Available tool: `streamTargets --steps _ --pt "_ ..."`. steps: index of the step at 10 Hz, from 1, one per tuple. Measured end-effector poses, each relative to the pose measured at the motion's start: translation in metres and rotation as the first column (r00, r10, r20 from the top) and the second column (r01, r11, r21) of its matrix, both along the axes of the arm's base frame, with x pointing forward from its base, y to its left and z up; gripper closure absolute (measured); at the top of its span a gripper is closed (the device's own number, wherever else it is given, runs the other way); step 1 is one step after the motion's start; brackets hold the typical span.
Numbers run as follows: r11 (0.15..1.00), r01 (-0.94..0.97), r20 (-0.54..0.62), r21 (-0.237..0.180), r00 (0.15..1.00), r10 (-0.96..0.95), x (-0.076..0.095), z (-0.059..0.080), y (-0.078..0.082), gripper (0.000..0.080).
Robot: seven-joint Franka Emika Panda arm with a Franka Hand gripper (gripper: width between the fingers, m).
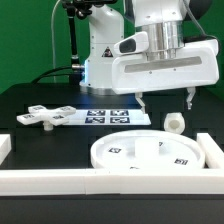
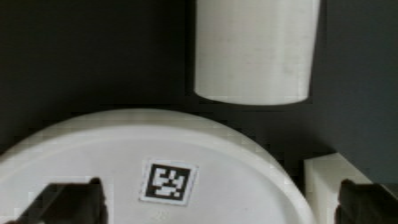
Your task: Assemble round table
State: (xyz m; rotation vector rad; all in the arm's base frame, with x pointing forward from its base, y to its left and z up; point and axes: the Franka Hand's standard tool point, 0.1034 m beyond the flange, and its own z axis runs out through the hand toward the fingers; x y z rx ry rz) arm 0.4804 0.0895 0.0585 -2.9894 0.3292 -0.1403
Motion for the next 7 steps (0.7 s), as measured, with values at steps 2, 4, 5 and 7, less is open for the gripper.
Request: streamTargets --steps 2,4,5,7 --pt "1.000 0.008 -0.052 0.006 0.999 -0.007 -0.005 -0.003 0.001 0.0150" --pt "0.994 0.113 -0.275 0.014 0.956 -0.105 -0.018 -0.005 0.012 0.0150" --pt "0.993 0.113 -0.329 0.030 0.939 -0.097 -0.012 -0.006 0.012 0.0150" --pt "0.995 0.088 -0.444 0.050 0.894 -0.057 -0.018 -0.006 0.008 0.0150"
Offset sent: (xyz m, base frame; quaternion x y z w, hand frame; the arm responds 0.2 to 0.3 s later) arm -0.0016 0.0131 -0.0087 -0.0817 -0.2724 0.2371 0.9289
